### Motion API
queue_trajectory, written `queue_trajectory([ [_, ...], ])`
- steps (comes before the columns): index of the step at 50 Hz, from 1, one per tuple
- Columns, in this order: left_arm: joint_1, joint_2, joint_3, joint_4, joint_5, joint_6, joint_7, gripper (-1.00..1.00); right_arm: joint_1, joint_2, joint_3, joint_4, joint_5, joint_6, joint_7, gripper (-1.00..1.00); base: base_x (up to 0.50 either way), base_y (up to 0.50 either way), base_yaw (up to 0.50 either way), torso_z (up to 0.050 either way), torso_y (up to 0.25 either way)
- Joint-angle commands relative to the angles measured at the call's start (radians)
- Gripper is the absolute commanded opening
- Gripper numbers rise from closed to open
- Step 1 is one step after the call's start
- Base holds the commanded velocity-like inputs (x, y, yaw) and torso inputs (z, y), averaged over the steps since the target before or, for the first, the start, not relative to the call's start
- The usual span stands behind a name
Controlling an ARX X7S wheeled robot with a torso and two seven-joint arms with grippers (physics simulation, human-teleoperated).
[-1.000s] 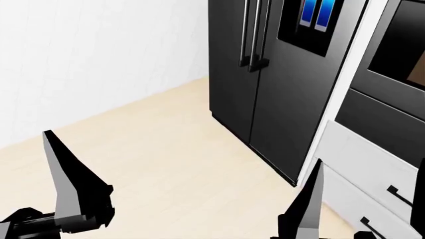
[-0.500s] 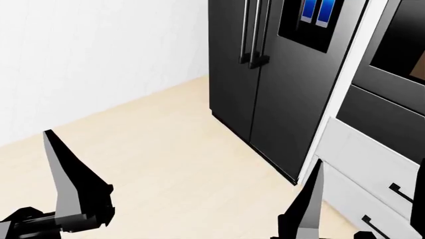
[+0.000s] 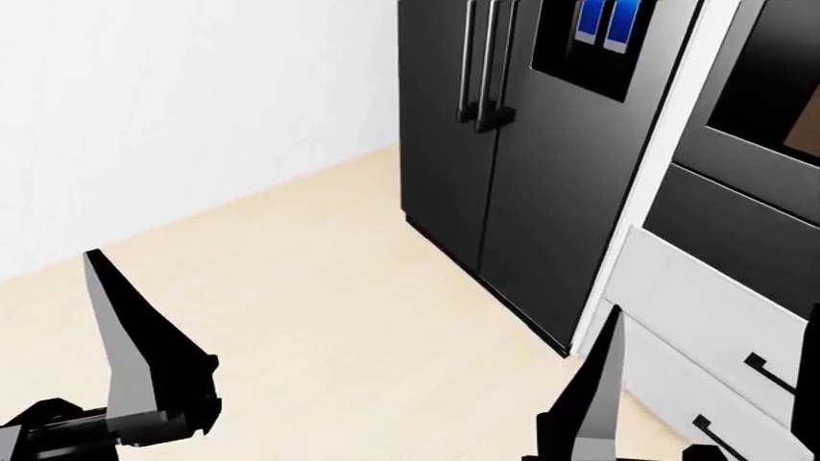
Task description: Open the oven door
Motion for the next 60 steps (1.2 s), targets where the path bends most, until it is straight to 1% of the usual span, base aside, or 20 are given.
queue_trajectory([
  [1,0.000,-0.003,0.001,-0.001,0.000,0.001,-0.004,1.00,0.001,0.003,-0.003,0.000,0.002,0.004,0.001,1.00,0.09,-0.07,0.00,0.000,0.000],
  [60,-0.004,-0.016,0.009,0.002,0.000,-0.005,-0.020,1.00,0.004,0.014,-0.014,-0.002,-0.002,0.015,0.015,1.00,0.09,-0.07,0.00,0.000,0.000],
])
